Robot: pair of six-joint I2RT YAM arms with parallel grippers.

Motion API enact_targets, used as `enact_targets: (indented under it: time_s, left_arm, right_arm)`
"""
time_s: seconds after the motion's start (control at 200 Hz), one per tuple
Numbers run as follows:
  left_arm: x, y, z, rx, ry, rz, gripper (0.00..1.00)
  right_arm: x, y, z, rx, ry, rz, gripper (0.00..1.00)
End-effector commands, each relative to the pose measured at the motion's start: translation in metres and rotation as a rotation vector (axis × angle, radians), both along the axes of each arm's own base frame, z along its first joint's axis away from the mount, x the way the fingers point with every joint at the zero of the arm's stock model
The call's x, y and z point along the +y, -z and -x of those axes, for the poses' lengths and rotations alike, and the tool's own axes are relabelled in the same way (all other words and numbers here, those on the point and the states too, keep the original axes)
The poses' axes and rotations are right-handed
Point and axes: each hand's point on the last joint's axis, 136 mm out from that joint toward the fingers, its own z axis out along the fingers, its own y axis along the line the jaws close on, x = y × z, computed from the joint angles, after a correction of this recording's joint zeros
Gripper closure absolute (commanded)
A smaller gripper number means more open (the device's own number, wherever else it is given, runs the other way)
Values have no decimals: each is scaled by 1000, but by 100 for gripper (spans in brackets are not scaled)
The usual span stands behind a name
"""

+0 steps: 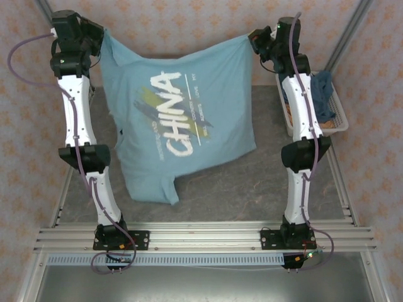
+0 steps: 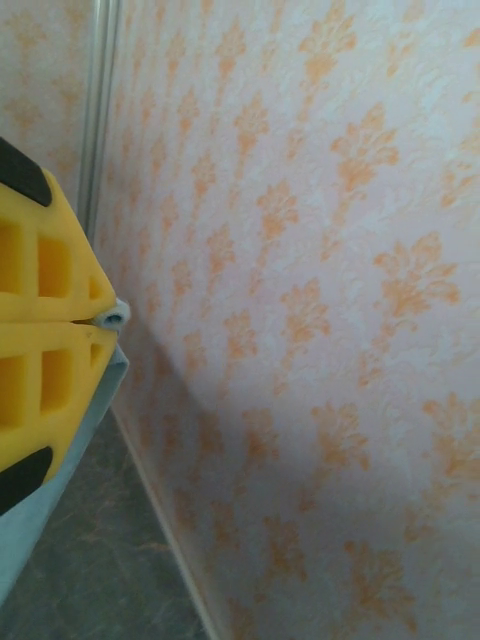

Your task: Fold and stack the t-shirts

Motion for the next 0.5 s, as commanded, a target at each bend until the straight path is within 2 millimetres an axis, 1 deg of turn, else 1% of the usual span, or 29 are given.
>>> enact_targets:
  time_s: [0.0, 0.085, 0.11, 0.2, 0.24, 0.255, 0.265, 0.29, 0.305, 0.31, 0.32, 0.33, 0.335, 0.35, 0.38, 0.39, 0.425, 0.43, 0.445, 0.45, 0.46, 0.47, 0.48, 0.49, 0.495]
  left_arm:
    - [-28, -149, 64, -431, 89, -10, 100]
    - [-34, -173, 84, -496, 99, -12, 100]
    - [-36, -181, 92, -514, 103, -16, 100]
    - [-47, -203, 125, -548, 121, -46, 100]
    - [-56, -207, 139, -540, 136, -73, 100]
    - [-58, -202, 138, -515, 140, -75, 100]
    - [-62, -208, 150, -524, 143, -87, 100]
    - [-68, -206, 162, -499, 151, -109, 100]
    - [-71, -201, 163, -471, 156, -108, 100]
    - [-73, -201, 166, -467, 158, -113, 100]
    - [-75, -195, 165, -443, 164, -115, 100]
    - [-79, -194, 170, -434, 170, -120, 100]
    - [-80, -188, 167, -411, 173, -118, 100]
    - [-85, -185, 173, -395, 183, -126, 100]
    - [-95, -167, 173, -325, 204, -134, 100]
    - [-99, -162, 176, -310, 209, -140, 100]
    - [-110, -134, 176, -226, 226, -150, 100]
    - [-111, -133, 179, -222, 227, -152, 100]
    - [-114, -118, 178, -181, 229, -152, 100]
    - [-115, -116, 181, -178, 229, -153, 100]
    - [-116, -104, 180, -148, 229, -152, 100]
    - [-117, -97, 183, -133, 227, -150, 100]
    - [-117, -83, 182, -101, 225, -144, 100]
    - [-117, -75, 185, -86, 221, -137, 100]
    - [-117, -67, 185, -66, 219, -131, 100]
  right_arm:
    - [-43, -72, 17, -157, 83, -63, 100]
    - [-67, -86, 18, -194, 124, -81, 100]
    - [-75, -89, 19, -203, 134, -85, 100]
    - [-94, -97, 26, -214, 157, -75, 100]
    - [-102, -96, 29, -207, 168, -60, 100]
    - [-104, -96, 30, -203, 172, -54, 100]
    - [-107, -95, 31, -197, 177, -43, 100]
    - [-110, -92, 34, -187, 182, -26, 100]
    - [-111, -91, 34, -180, 185, -20, 100]
    - [-112, -90, 34, -176, 187, -18, 100]
    - [-113, -88, 35, -169, 189, -9, 100]
    - [-114, -86, 36, -162, 190, -2, 100]
    - [-114, -86, 37, -159, 192, 3, 100]
    - [-116, -81, 38, -144, 195, 16, 100]
    - [-118, -73, 40, -112, 203, 41, 100]
    - [-118, -69, 41, -100, 204, 51, 100]
    - [-119, -57, 42, -60, 205, 77, 100]
    - [-119, -54, 43, -52, 203, 81, 100]
    - [-119, -48, 43, -33, 200, 89, 100]
    - [-119, -46, 44, -26, 200, 92, 100]
    - [-118, -41, 44, -11, 197, 96, 100]
    - [-118, -35, 44, 8, 194, 99, 100]
    - [-118, -30, 45, 24, 196, 103, 100]
    - [-118, -24, 46, 42, 195, 107, 100]
    - [-118, -21, 46, 50, 195, 108, 100]
